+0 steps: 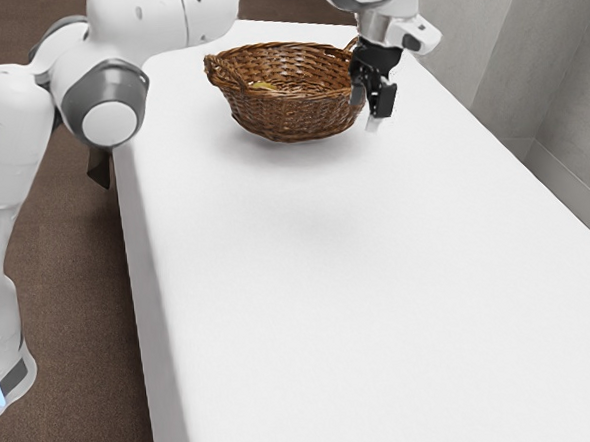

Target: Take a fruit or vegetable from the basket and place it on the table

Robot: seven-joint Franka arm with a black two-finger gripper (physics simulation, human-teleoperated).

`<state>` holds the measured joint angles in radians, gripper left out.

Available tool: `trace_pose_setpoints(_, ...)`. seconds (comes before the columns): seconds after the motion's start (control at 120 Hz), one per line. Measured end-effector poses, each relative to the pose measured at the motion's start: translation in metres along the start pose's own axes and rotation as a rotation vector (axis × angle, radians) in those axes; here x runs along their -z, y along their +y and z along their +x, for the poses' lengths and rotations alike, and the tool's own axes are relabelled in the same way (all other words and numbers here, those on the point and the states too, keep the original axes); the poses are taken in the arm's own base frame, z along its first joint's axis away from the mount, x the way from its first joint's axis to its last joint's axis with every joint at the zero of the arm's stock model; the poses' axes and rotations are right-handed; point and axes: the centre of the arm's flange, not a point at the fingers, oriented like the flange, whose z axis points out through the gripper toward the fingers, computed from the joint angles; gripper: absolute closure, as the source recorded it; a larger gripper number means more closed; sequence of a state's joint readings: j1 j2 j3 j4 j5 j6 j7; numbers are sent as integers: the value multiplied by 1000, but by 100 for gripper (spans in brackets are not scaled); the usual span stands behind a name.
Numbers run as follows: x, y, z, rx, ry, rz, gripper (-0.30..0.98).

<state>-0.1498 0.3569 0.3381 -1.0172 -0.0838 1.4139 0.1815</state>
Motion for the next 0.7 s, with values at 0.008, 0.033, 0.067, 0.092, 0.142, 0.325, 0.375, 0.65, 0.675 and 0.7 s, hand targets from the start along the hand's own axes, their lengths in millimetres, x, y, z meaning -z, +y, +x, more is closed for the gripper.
trace_pose_setpoints(0.008, 2, -3, -1, 6, 3, 3, 0)
trace_pose_setpoints(0.033, 6, -11, -3, 24, 11, 11, 0)
trace_pose_setpoints(0.067, 12, -23, -6, 49, 23, 25, 0)
trace_pose_setpoints(0.092, 15, -31, -7, 67, 31, 34, 0)
trace_pose_setpoints(0.142, 21, -46, -11, 98, 44, 49, 0)
trace_pose_setpoints(0.325, 34, -82, -20, 178, 83, 100, 0)
trace_pose_setpoints(0.375, 37, -92, -23, 200, 90, 111, 0)
trace_pose_setpoints(0.65, 44, -159, -46, 324, 114, 143, 0)
trace_pose_setpoints(0.675, 43, -166, -49, 336, 117, 142, 0)
trace_pose_setpoints(0.7, 43, -174, -52, 351, 122, 139, 0)
